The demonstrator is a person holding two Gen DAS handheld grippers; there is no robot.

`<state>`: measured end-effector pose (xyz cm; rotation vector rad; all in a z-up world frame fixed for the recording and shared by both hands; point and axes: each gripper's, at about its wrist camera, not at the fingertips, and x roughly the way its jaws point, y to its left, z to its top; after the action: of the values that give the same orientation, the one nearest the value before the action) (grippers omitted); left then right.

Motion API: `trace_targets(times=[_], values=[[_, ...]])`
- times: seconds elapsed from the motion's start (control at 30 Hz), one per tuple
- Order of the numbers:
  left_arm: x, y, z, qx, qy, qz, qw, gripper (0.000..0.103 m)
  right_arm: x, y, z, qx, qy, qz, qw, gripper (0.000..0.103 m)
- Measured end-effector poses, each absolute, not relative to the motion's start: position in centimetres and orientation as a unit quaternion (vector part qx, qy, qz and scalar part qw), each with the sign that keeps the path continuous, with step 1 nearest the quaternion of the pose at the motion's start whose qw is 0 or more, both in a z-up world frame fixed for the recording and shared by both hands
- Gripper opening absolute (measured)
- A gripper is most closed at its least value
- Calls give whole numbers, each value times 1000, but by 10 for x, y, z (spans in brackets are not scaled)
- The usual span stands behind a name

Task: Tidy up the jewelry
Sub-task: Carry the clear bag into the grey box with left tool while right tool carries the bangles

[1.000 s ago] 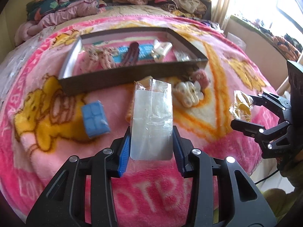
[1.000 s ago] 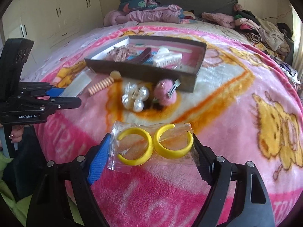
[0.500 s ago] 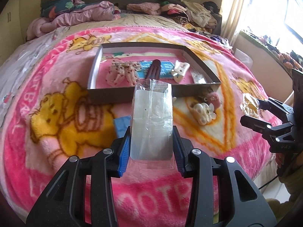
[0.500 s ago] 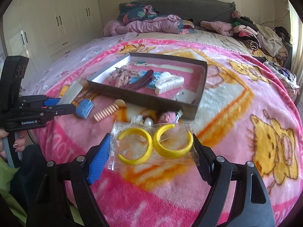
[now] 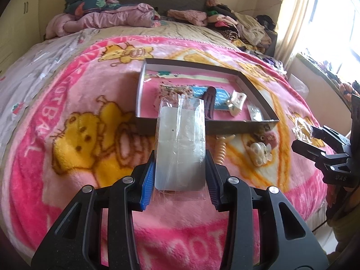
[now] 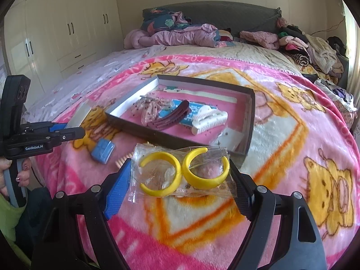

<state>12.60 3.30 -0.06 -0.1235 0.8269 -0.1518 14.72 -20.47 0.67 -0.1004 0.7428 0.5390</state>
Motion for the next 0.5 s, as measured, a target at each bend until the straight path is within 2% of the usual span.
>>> trace_targets(times=[0.5], values=[[158, 46, 10, -70, 394, -57, 915, 32, 180, -195, 12, -39, 349, 248, 903, 78]])
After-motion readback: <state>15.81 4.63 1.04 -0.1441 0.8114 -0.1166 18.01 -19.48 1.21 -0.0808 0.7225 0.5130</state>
